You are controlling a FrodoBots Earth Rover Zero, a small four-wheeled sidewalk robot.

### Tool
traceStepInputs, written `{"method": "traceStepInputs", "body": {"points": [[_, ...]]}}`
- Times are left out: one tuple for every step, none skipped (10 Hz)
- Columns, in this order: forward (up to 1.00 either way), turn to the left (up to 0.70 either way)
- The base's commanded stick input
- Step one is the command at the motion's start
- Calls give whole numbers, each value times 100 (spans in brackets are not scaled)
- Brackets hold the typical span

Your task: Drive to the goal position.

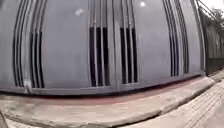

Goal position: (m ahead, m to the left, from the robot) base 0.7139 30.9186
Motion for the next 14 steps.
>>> {"method": "traceStepInputs", "body": {"points": [[-70, 0], [-70, 0], [-20, 0], [0, 7], [0, 44], [0, 70], [0, 70], [0, 70], [0, 70], [0, 70], [0, 70], [0, 70], [0, 70], [0, 70]]}}
